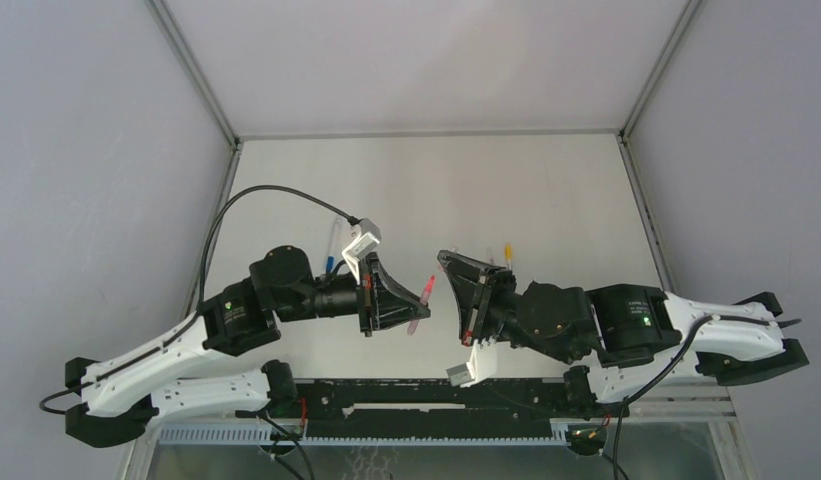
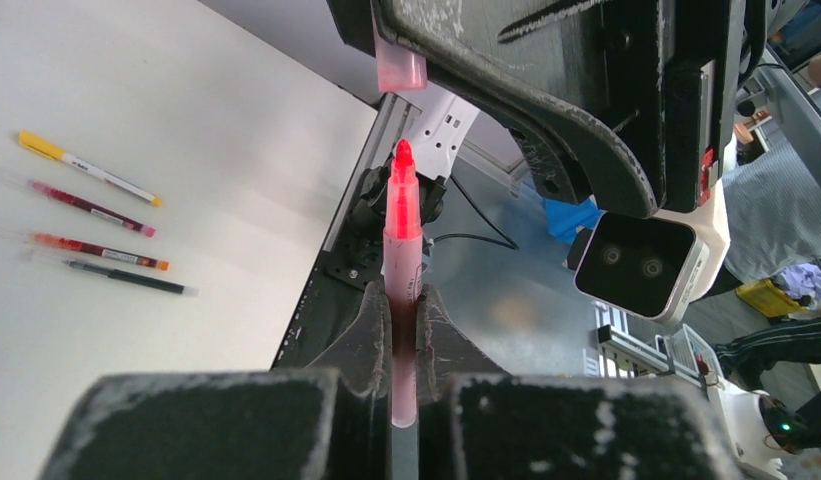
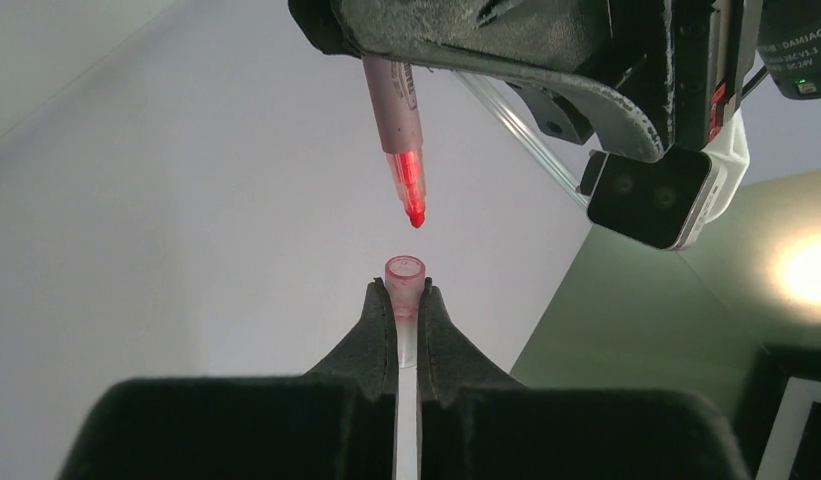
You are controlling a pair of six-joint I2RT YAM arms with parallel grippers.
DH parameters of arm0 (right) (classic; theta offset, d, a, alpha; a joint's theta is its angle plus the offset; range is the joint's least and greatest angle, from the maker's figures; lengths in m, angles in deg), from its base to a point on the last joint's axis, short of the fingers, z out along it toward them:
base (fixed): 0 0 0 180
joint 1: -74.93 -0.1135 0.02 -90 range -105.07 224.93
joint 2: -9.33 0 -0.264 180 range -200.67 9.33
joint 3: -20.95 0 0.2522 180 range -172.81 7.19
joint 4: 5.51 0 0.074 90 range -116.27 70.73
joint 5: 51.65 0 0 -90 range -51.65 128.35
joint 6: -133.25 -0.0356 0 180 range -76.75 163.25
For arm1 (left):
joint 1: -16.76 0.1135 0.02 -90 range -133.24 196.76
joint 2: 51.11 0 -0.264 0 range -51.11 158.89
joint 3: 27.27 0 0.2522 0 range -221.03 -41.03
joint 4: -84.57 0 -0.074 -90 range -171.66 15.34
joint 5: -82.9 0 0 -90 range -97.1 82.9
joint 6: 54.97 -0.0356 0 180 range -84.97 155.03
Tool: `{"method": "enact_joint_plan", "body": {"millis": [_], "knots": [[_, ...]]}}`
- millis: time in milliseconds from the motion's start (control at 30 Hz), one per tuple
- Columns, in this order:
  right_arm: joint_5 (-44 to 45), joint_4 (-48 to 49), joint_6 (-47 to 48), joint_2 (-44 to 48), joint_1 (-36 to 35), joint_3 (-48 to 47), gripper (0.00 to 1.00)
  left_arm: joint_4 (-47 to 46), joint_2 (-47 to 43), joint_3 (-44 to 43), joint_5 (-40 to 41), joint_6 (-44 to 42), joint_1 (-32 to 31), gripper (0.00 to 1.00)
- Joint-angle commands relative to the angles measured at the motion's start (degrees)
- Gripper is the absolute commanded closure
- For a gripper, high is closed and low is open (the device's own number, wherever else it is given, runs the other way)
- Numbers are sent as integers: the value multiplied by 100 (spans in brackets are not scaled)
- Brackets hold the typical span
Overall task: Insert the pens into the pen caps
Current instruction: Insert the pen cap onto the pen.
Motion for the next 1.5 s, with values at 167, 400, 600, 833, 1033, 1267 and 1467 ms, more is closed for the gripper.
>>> {"method": "enact_joint_plan", "body": {"millis": [167,400,600,833,1033,1267,1467], "knots": [[130,-132,1363,-73,-161,-219,100,-231,-93,-138,123,91,-41,100],[159,-120,1322,-82,-154,-232,100,-224,66,-197,-128,113,-42,100],[166,-128,1330,-82,-150,-240,100,-231,69,-178,-120,130,-41,100],[149,-177,1312,-90,-188,-219,100,-229,92,-230,-97,100,-40,100],[149,-247,1242,-86,-229,-193,100,-228,81,-217,-83,96,-37,100],[93,-269,1217,-132,-256,-159,100,-225,76,-215,-65,95,-35,100],[34,-235,1168,-135,-289,-48,100,-231,68,-206,-19,91,-31,100]]}}
